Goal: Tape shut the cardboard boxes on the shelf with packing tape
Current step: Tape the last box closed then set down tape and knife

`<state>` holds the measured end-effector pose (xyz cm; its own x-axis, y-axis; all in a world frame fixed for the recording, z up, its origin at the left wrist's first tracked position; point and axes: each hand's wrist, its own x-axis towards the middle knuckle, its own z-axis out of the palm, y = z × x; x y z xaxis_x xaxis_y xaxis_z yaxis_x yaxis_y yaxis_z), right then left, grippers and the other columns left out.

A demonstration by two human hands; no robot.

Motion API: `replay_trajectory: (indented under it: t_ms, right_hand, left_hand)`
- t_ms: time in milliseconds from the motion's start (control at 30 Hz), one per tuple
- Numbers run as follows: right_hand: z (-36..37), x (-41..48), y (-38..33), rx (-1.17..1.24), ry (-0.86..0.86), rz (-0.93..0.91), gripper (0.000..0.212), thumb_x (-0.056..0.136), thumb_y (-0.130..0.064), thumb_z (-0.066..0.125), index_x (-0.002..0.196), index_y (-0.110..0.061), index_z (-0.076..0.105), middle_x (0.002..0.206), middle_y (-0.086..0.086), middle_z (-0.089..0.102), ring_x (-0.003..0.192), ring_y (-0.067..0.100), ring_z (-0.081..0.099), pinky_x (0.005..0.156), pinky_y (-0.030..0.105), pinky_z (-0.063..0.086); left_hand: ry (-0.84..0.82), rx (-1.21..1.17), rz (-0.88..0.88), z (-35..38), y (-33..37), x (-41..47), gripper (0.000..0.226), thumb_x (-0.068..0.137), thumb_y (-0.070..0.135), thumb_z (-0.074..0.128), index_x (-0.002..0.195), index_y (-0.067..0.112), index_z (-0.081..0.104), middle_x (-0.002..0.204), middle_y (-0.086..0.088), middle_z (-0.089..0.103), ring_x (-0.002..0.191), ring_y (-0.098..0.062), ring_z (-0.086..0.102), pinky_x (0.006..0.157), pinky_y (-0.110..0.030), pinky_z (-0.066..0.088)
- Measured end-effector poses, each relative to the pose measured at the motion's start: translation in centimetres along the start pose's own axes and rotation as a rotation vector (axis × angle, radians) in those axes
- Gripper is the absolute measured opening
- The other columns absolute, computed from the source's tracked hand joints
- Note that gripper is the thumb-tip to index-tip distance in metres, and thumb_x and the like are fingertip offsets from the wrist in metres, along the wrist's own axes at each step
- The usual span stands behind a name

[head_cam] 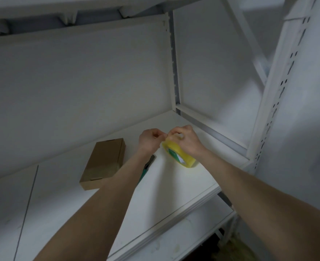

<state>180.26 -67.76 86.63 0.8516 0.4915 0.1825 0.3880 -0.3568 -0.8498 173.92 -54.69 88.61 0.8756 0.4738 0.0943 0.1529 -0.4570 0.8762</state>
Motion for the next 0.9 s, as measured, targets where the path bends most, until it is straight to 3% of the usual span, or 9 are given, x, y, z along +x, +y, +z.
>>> replay_trajectory:
  t_ms: [100, 200, 267, 400, 533, 633, 700, 800, 900]
  right_hand:
    - [-0.6, -0.9, 0.0, 0.050, -0.049, 0.036, 0.039, 0.080, -0.022, 0.077, 0.114, -0.030, 0.059, 0.123, 0.009, 0.037, 0.112, 0.016, 0.044, 0.091, 0.017, 0.033]
    - [-1.3, -0.8, -0.1, 0.115, -0.059, 0.103, 0.084, 0.076, -0.019, 0.080, 0.145, -0.032, 0.034, 0.130, 0.009, 0.033, 0.123, 0.017, 0.040, 0.093, 0.023, 0.037]
    - [-2.1, -0.3, 0.2, 0.080, -0.095, 0.160, 0.094, 0.077, -0.025, 0.080, 0.152, -0.030, 0.023, 0.139, 0.013, 0.038, 0.129, 0.022, 0.043, 0.099, 0.028, 0.041]
    - [-2.9, 0.0, 0.9, 0.058, -0.185, 0.203, 0.082, 0.083, -0.030, 0.076, 0.151, -0.023, 0.031, 0.145, 0.009, 0.046, 0.129, 0.024, 0.048, 0.107, 0.039, 0.042]
    - [-2.9, -0.2, 1.1, 0.214, -0.147, 0.155, 0.065, 0.083, -0.018, 0.076, 0.140, -0.025, 0.046, 0.127, 0.013, 0.061, 0.111, 0.025, 0.061, 0.097, 0.036, 0.049]
    - [-2.5, 0.4, 0.5, 0.046, -0.059, 0.084, 0.063, 0.079, -0.025, 0.078, 0.134, -0.030, 0.048, 0.117, 0.009, 0.065, 0.108, 0.027, 0.060, 0.094, 0.038, 0.049]
    - [-2.0, 0.5, 0.4, -0.153, 0.019, 0.042, 0.062, 0.078, -0.030, 0.076, 0.133, -0.031, 0.047, 0.120, 0.004, 0.066, 0.113, 0.028, 0.059, 0.093, 0.038, 0.048]
    - [-1.4, -0.3, 0.7, -0.540, 0.113, 0.010, 0.059, 0.083, -0.035, 0.070, 0.135, -0.027, 0.043, 0.121, 0.004, 0.063, 0.112, 0.028, 0.059, 0.084, 0.034, 0.048]
    - [-0.2, -1.1, 1.5, -0.747, 0.088, 0.027, 0.064, 0.086, -0.037, 0.070, 0.140, -0.027, 0.036, 0.120, 0.003, 0.062, 0.109, 0.027, 0.060, 0.075, 0.032, 0.045]
  left_hand:
    - [-0.007, 0.005, -0.007, 0.9, 0.8, 0.5, 0.008, 0.088, 0.013, 0.061, 0.083, 0.013, 0.068, 0.082, 0.001, 0.064, 0.078, -0.013, 0.057, 0.077, -0.032, 0.051]
    - [-0.017, -0.043, -0.023, 1.7, 1.2, 0.7, 0.009, 0.090, 0.013, 0.059, 0.085, 0.011, 0.066, 0.082, 0.004, 0.062, 0.072, -0.008, 0.054, 0.068, -0.026, 0.046]
    - [-0.024, -0.055, -0.027, 1.8, 1.2, 0.6, 0.010, 0.092, 0.014, 0.059, 0.085, 0.011, 0.065, 0.082, 0.003, 0.061, 0.069, -0.006, 0.052, 0.063, -0.022, 0.044]
    - [-0.019, -0.068, -0.044, 1.8, 1.1, 0.7, 0.011, 0.092, 0.016, 0.059, 0.088, 0.011, 0.067, 0.085, 0.003, 0.062, 0.069, -0.007, 0.052, 0.060, -0.020, 0.042]
    - [0.039, -0.138, -0.106, 1.1, 1.0, 0.7, 0.014, 0.088, 0.020, 0.066, 0.096, 0.011, 0.072, 0.097, -0.001, 0.067, 0.083, -0.012, 0.057, 0.073, -0.023, 0.042]
    - [0.132, -0.226, -0.150, 0.6, 0.9, 1.3, 0.029, 0.091, 0.021, 0.062, 0.119, 0.012, 0.066, 0.117, -0.009, 0.066, 0.093, -0.020, 0.062, 0.072, -0.028, 0.049]
    - [0.179, -0.227, -0.190, -0.2, 0.4, 1.8, 0.046, 0.096, 0.022, 0.054, 0.140, 0.016, 0.046, 0.132, -0.011, 0.055, 0.091, -0.022, 0.061, 0.060, -0.026, 0.050]
    - [0.053, 0.216, -0.116, -2.4, -1.2, 1.5, 0.060, 0.095, 0.027, 0.056, 0.148, 0.014, 0.030, 0.142, -0.011, 0.045, 0.116, -0.028, 0.055, 0.088, -0.035, 0.051]
    - [-0.347, 0.785, -0.133, -3.3, -3.0, -0.5, 0.067, 0.090, 0.031, 0.062, 0.143, 0.004, 0.032, 0.137, -0.015, 0.047, 0.123, -0.029, 0.049, 0.100, -0.035, 0.043]
